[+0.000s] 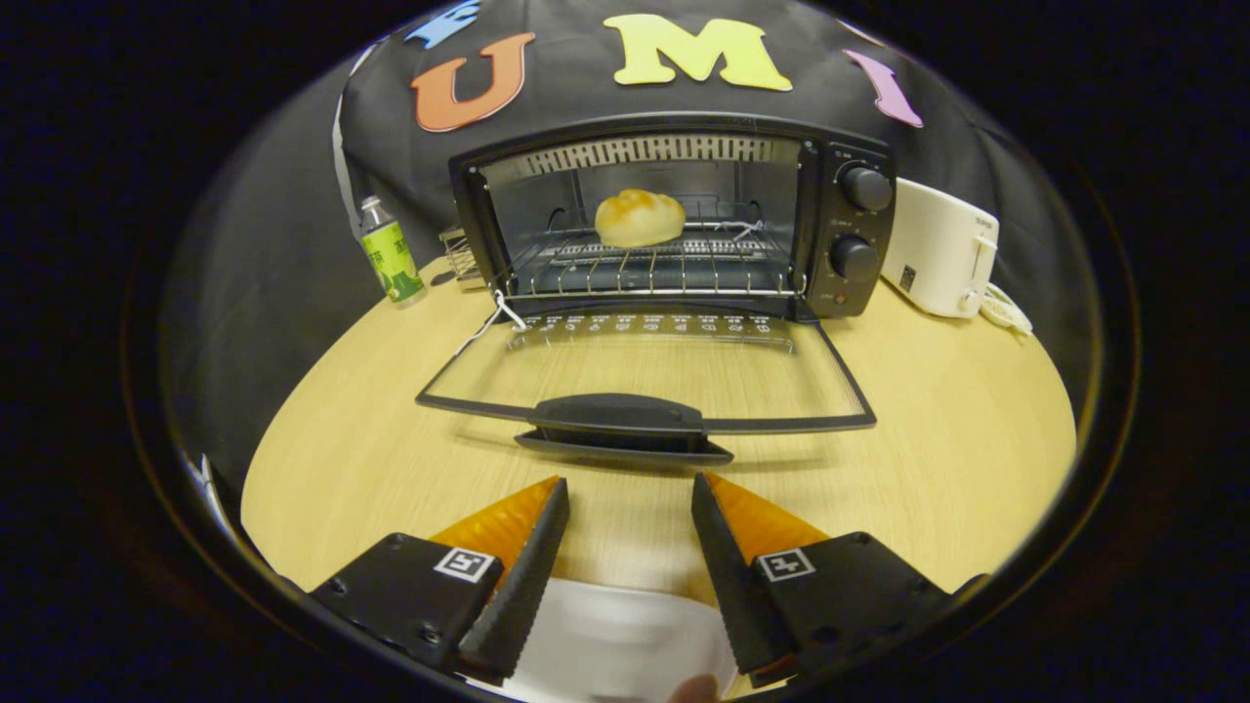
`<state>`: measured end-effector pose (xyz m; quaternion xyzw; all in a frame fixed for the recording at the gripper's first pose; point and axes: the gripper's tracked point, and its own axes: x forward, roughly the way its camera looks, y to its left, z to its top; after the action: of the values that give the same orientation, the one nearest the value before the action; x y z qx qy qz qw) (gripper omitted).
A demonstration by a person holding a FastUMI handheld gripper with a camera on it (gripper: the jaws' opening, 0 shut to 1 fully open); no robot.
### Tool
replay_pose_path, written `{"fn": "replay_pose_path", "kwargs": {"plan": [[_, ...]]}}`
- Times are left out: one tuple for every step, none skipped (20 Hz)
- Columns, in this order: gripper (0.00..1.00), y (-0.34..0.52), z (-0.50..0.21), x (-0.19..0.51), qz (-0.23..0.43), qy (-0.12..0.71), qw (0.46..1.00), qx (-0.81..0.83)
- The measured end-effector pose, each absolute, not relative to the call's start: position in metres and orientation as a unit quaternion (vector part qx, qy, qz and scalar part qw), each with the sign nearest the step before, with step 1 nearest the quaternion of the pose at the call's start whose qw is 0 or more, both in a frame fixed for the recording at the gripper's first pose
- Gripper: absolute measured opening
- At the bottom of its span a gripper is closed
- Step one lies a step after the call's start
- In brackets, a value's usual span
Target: Open the toaster oven, put the food inside, and close the toaster oven door.
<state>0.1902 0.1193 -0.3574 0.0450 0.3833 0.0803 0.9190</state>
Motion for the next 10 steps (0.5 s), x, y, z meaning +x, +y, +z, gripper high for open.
{"fn": "replay_pose_path", "kwargs": {"plan": [[0.84,0.119,-0.359,0.193,0.075,0.388,0.917,0.052],[0.83,0.119,-0.356,0.193,0.069,0.392,0.916,0.054],[0.83,0.119,-0.355,0.194,0.065,0.392,0.916,0.054],[0.83,0.119,-0.355,0.195,0.062,0.387,0.918,0.057],[0.83,0.119,-0.354,0.196,0.058,0.382,0.92,0.063],[0.83,0.119,-0.353,0.196,0.056,0.379,0.921,0.065],[0.83,0.119,-0.353,0.196,0.058,0.379,0.922,0.062],[0.83,0.119,-0.351,0.195,0.06,0.378,0.922,0.061],[0.83,0.118,-0.347,0.195,0.061,0.373,0.924,0.061],[0.83,0.117,-0.341,0.195,0.061,0.366,0.927,0.056]]}}
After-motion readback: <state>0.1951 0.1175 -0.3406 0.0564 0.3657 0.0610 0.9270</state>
